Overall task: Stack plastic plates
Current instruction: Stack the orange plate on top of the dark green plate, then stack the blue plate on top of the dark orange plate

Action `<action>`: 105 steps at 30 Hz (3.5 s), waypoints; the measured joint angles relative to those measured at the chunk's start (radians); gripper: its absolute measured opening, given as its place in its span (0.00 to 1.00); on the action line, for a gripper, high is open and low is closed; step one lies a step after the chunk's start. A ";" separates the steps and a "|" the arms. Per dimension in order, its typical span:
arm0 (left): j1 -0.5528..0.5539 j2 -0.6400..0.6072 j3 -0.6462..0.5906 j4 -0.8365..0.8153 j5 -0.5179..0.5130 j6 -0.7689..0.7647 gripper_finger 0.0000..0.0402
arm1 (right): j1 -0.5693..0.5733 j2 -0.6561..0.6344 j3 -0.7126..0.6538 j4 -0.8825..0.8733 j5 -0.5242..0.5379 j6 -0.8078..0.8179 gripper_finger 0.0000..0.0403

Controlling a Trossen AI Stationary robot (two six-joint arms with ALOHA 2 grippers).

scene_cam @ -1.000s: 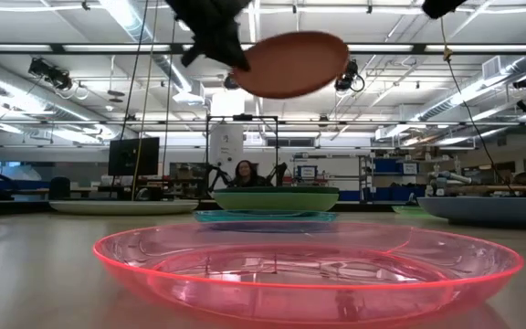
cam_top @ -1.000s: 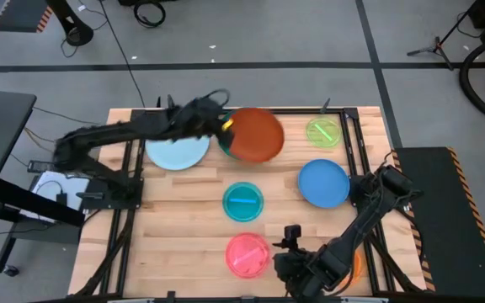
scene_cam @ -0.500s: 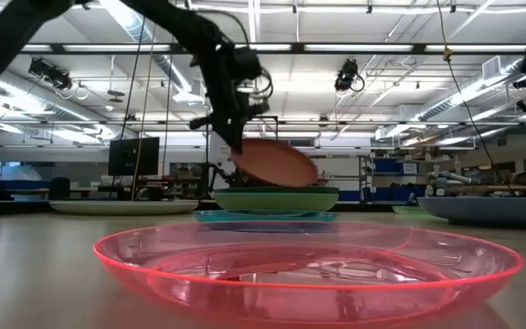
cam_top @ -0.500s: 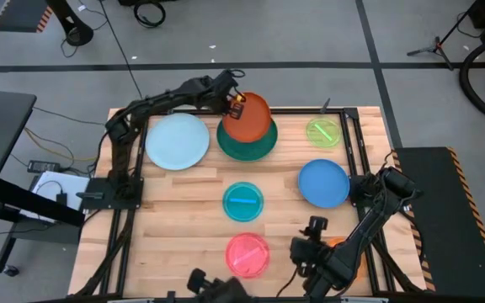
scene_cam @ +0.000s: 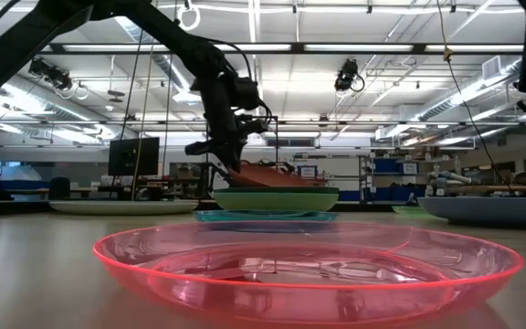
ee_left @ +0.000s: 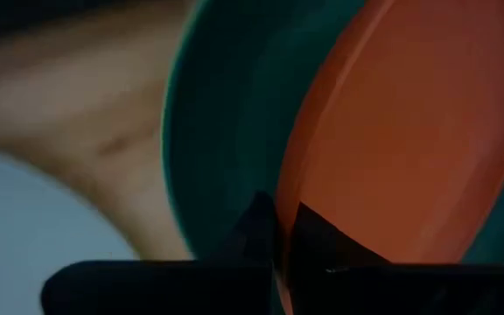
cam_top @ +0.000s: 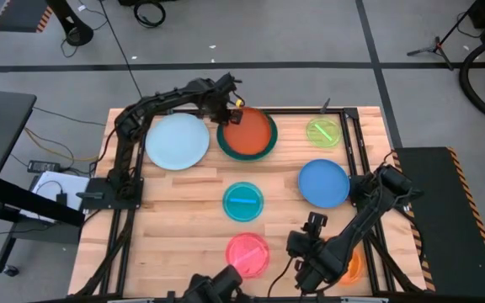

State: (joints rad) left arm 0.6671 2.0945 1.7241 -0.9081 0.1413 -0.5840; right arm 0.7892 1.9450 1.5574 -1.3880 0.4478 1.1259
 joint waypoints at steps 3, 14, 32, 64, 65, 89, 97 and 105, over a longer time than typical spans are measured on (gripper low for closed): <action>-0.007 0.000 0.000 -0.030 0.004 0.022 0.04 | -0.018 0.000 0.000 -0.009 -0.002 -0.022 0.49; -0.026 0.000 0.000 -0.044 0.032 0.058 0.05 | -0.019 0.000 0.000 -0.097 -0.045 0.172 0.49; -0.062 -0.109 -0.002 -0.045 0.029 0.122 0.57 | -0.275 -0.293 -0.497 0.184 -0.285 0.118 0.49; -1.288 -1.007 -0.577 -0.235 -0.498 -0.139 0.58 | -0.493 -0.232 -0.538 0.266 -0.286 -0.293 0.04; -1.284 -1.029 -0.623 -0.276 -0.520 -0.225 0.58 | -0.506 -0.232 -0.506 0.236 -0.266 -0.331 0.03; -0.723 -1.114 -1.094 -0.107 -0.441 -0.173 0.64 | -0.906 -0.097 -0.231 0.744 -0.105 -1.610 0.05; -0.681 -1.114 -1.090 -0.091 -0.327 -0.128 0.64 | -0.908 0.000 -0.229 0.776 -0.060 -1.680 0.07; -0.681 -1.114 -1.089 -0.056 -0.322 -0.146 0.64 | -0.931 -0.010 -0.214 0.805 -0.002 -1.764 0.14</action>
State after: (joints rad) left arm -0.0139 0.9810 0.6350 -0.9640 -0.1808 -0.7302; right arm -0.1416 1.9354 1.3430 -0.5826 0.4457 -0.6376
